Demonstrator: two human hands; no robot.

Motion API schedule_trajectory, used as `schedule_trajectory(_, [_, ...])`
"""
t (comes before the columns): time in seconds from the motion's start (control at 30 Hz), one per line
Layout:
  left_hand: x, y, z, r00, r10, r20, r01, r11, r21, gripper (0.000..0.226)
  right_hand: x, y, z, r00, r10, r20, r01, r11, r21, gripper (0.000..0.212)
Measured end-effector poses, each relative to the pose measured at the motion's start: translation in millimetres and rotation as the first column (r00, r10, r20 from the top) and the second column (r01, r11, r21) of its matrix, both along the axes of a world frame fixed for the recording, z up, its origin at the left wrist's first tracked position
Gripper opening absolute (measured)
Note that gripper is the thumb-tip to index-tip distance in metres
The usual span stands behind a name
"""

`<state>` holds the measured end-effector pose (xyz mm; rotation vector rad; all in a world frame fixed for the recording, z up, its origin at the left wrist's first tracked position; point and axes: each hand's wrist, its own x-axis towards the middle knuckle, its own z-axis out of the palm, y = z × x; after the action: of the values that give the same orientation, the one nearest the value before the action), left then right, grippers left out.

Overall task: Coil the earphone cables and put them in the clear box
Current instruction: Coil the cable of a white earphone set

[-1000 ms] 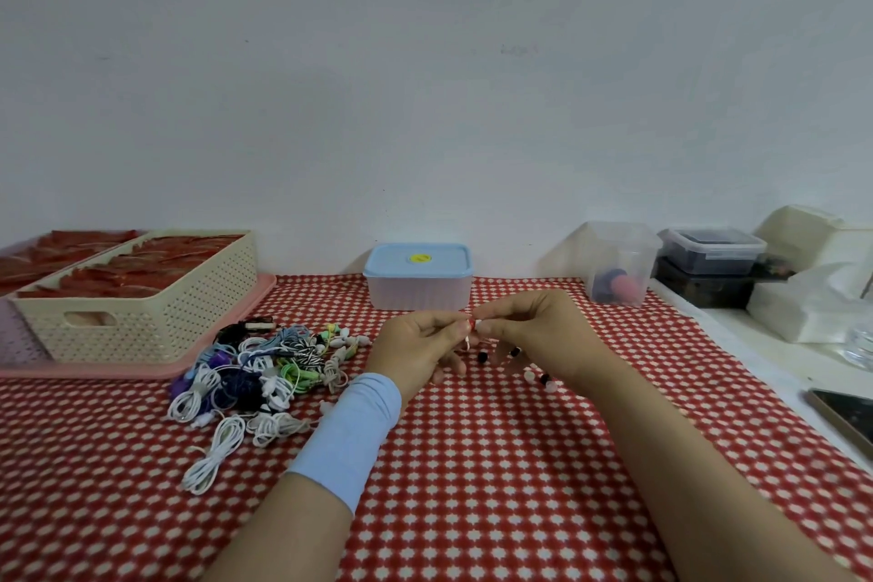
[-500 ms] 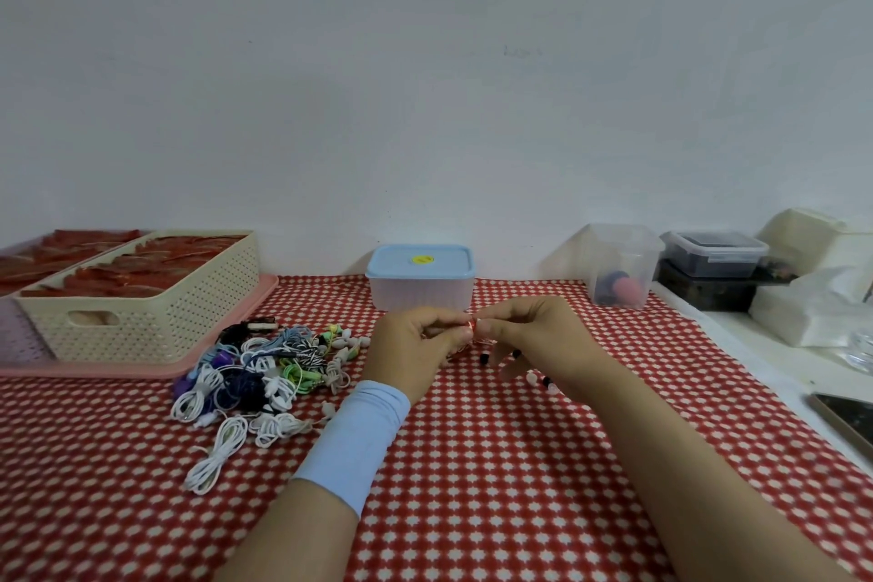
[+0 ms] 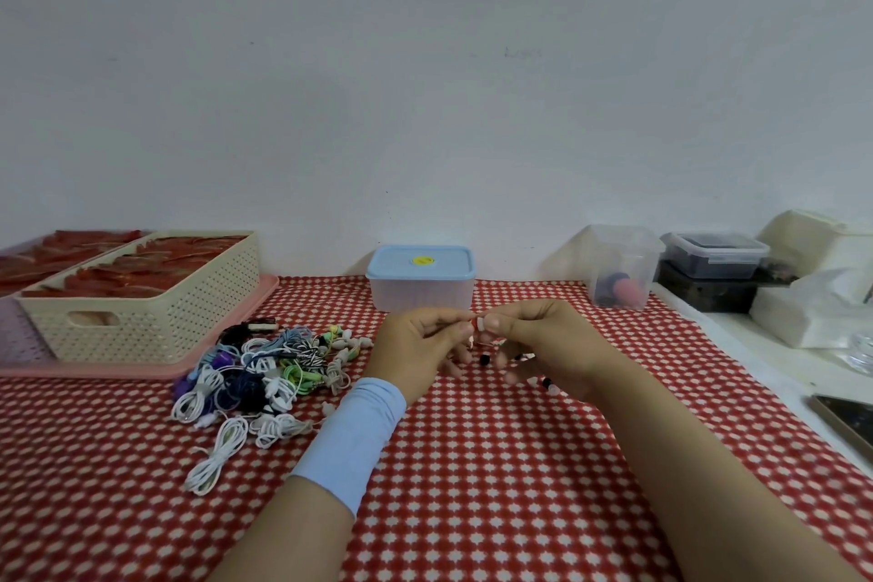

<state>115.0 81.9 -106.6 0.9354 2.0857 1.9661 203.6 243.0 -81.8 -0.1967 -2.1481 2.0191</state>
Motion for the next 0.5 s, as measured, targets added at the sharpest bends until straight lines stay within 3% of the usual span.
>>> schedule_trajectory(0.27, [5.8,2.4,3.0,0.995,-0.049,0.09,0.041,0.995,0.09,0.017,0.4,2.7,1.3,1.0,0.024,0.006,-0.024,0.999,-0.022,0.016])
schedule_trajectory(0.5, [6.4,4.2,3.1,0.996,-0.023,0.087,0.017,0.997,0.078,0.016,-4.1,1.2,-1.9,0.998,-0.017,0.056,0.019,0.999,-0.034,0.011])
